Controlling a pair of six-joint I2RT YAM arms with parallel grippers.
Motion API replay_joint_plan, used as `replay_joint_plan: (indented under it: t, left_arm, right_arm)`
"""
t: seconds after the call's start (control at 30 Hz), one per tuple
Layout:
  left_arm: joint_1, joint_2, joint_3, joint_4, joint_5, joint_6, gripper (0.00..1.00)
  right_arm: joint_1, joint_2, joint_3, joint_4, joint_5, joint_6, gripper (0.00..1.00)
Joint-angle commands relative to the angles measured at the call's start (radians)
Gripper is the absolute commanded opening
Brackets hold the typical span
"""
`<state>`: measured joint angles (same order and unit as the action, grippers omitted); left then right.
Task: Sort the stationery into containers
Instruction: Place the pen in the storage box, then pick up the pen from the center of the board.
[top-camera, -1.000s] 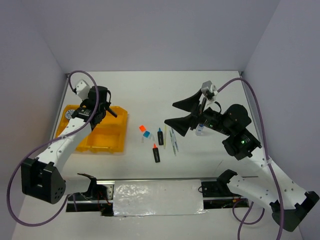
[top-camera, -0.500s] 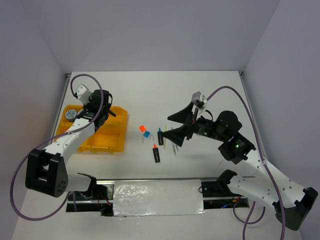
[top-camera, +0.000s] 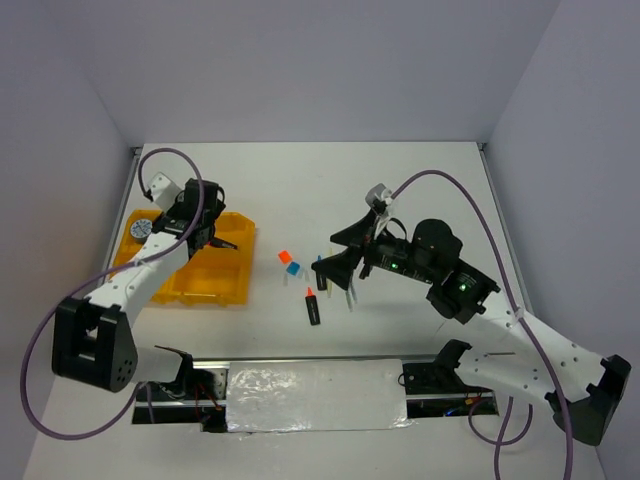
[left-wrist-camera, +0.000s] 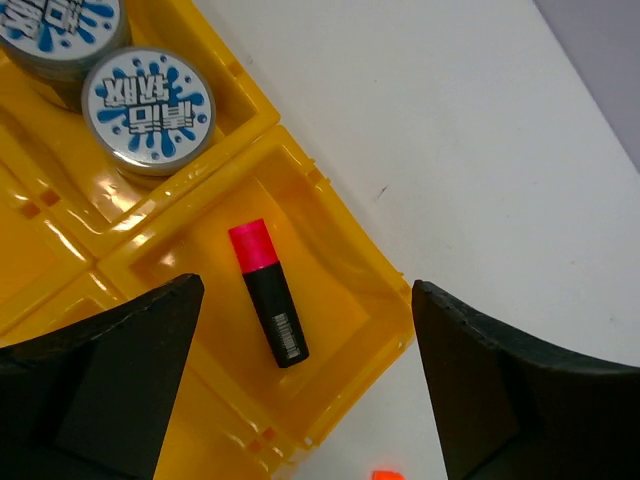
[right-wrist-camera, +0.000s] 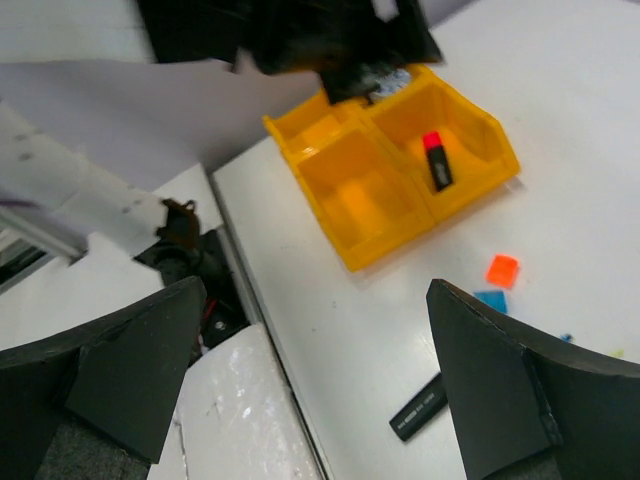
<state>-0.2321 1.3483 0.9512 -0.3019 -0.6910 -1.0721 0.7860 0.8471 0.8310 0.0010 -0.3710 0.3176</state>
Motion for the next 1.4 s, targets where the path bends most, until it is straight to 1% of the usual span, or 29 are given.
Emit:
replay_joint_plan:
  t: [0.0, 0.03, 0.07, 0.1, 0.13, 0.17, 0.2, 0.23, 0.27, 0.33, 0.37, 0.4, 0.43, 0.47, 0.5, 0.53, 0.57, 0.6, 0.63, 0.67, 0.73, 0.93, 0.97, 1.03, 1.23, 1.37]
  left_arm:
    - [-0.004, -0.139, 0.095, -0.092, -0.028, 0.043, 0.99]
    - [-0.010, -0.153, 0.145, -0.126, -0.022, 0.058, 0.99]
    - [-0.013, -0.166, 0.171, -0.184, 0.013, 0.107, 0.99]
    - [-0.015, -0.188, 0.196, -0.210, 0.040, 0.138, 0.99]
    - [-0.016, -0.199, 0.240, -0.241, 0.062, 0.161, 0.99]
    - [-0.018, -0.215, 0.256, -0.290, 0.105, 0.207, 0.99]
    - [-0.018, -0.248, 0.268, -0.305, 0.132, 0.242, 0.99]
    - [-0.018, -0.267, 0.282, -0.321, 0.158, 0.271, 0.99]
    - [-0.018, -0.308, 0.285, -0.354, 0.207, 0.318, 0.99]
    - [-0.018, -0.353, 0.261, -0.356, 0.275, 0.415, 0.99]
    - [-0.018, -0.397, 0.245, -0.367, 0.333, 0.443, 0.99]
    - [-0.019, -0.419, 0.206, -0.365, 0.366, 0.477, 0.99]
    - [-0.019, -0.440, 0.186, -0.362, 0.393, 0.542, 0.99]
    - [-0.019, -0.477, 0.160, -0.358, 0.415, 0.566, 0.99]
    - [-0.019, -0.500, 0.108, -0.352, 0.410, 0.589, 0.99]
    - [-0.019, -0.520, 0.077, -0.347, 0.372, 0.589, 0.99]
    - [-0.019, -0.573, 0.045, -0.347, 0.334, 0.578, 0.99]
    - [-0.019, -0.601, -0.013, -0.332, 0.302, 0.580, 0.99]
    - [-0.019, -0.627, -0.035, -0.322, 0.301, 0.583, 0.99]
    - [-0.019, -0.665, -0.054, -0.309, 0.304, 0.584, 0.99]
    - [-0.021, -0.679, -0.054, -0.306, 0.323, 0.592, 0.99]
    - [-0.021, -0.624, -0.055, -0.306, 0.366, 0.595, 0.99]
    - [-0.021, -0.606, -0.054, -0.307, 0.373, 0.595, 0.99]
    - [-0.022, -0.589, -0.051, -0.310, 0.380, 0.597, 0.99]
    - [-0.023, -0.618, -0.066, -0.287, 0.407, 0.603, 0.99]
    - [-0.023, -0.612, -0.065, -0.284, 0.418, 0.607, 0.99]
  right_arm:
    - [0.057, 0.091, 0.080, -0.105, 0.238, 0.009, 1.00]
    - [0.109, 0.122, 0.120, -0.137, 0.324, 0.020, 1.00]
    - [0.137, 0.157, 0.146, -0.227, 0.415, 0.059, 1.00]
    - [0.160, 0.240, 0.175, -0.281, 0.573, 0.086, 1.00]
    - [0.183, 0.289, 0.233, -0.336, 0.643, 0.119, 1.00]
    - [0.220, 0.334, 0.261, -0.443, 0.703, 0.191, 1.00]
    - [0.240, 0.407, 0.290, -0.478, 0.790, 0.216, 1.00]
    - [0.255, 0.431, 0.290, -0.490, 0.811, 0.233, 1.00]
    - [0.280, 0.449, 0.284, -0.484, 0.816, 0.251, 0.98]
    - [0.298, 0.492, 0.266, -0.478, 0.813, 0.270, 0.93]
    - [0.305, 0.506, 0.263, -0.480, 0.816, 0.294, 0.85]
    - [0.308, 0.536, 0.255, -0.483, 0.816, 0.307, 0.81]
    - [0.309, 0.550, 0.250, -0.486, 0.808, 0.319, 0.78]
    - [0.311, 0.566, 0.235, -0.480, 0.795, 0.331, 0.74]
    - [0.314, 0.581, 0.229, -0.472, 0.781, 0.336, 0.73]
    - [0.314, 0.604, 0.220, -0.451, 0.756, 0.342, 0.73]
    - [0.318, 0.616, 0.212, -0.447, 0.754, 0.356, 0.70]
    - [0.328, 0.627, 0.206, -0.446, 0.756, 0.365, 0.69]
    - [0.331, 0.651, 0.206, -0.456, 0.764, 0.371, 0.68]
    - [0.334, 0.664, 0.212, -0.463, 0.767, 0.382, 0.67]
    - [0.340, 0.687, 0.214, -0.467, 0.761, 0.380, 0.66]
    - [0.343, 0.733, 0.189, -0.434, 0.750, 0.400, 0.64]
    - [0.343, 0.741, 0.175, -0.427, 0.747, 0.402, 0.62]
    - [0.343, 0.757, 0.172, -0.412, 0.738, 0.402, 0.61]
    - [0.343, 0.843, 0.178, -0.392, 0.710, 0.400, 0.61]
    - [0.341, 0.880, 0.177, -0.389, 0.716, 0.413, 0.56]
